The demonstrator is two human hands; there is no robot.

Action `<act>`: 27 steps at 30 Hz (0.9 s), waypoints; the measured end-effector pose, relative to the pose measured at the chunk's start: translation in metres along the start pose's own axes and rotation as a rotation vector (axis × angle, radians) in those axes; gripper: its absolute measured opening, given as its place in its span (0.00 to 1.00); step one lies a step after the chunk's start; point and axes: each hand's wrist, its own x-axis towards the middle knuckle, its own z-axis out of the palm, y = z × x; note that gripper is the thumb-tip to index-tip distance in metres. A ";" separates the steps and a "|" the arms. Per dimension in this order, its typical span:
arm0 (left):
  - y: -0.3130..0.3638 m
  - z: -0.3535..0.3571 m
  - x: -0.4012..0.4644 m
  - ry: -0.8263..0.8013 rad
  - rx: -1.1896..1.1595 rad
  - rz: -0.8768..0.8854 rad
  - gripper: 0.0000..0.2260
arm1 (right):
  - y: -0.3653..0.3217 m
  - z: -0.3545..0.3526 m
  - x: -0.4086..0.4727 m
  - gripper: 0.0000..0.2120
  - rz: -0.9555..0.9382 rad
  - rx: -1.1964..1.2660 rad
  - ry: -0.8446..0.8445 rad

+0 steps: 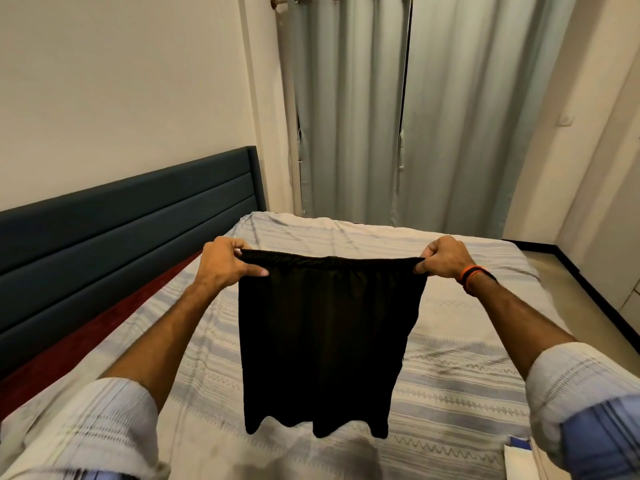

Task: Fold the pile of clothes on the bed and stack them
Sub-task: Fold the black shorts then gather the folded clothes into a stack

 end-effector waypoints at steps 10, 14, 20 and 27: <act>-0.001 0.002 0.003 -0.127 -0.121 -0.084 0.13 | -0.002 0.006 0.003 0.10 -0.043 -0.044 -0.119; -0.004 0.000 -0.002 -0.153 -0.233 -0.090 0.06 | 0.004 0.005 0.000 0.05 -0.028 0.314 -0.212; -0.002 0.003 -0.005 -0.118 -0.547 -0.188 0.18 | 0.007 0.017 -0.008 0.13 -0.003 0.856 -0.259; 0.008 0.018 0.001 0.046 -0.527 -0.287 0.18 | -0.012 0.028 -0.015 0.15 0.042 0.915 -0.116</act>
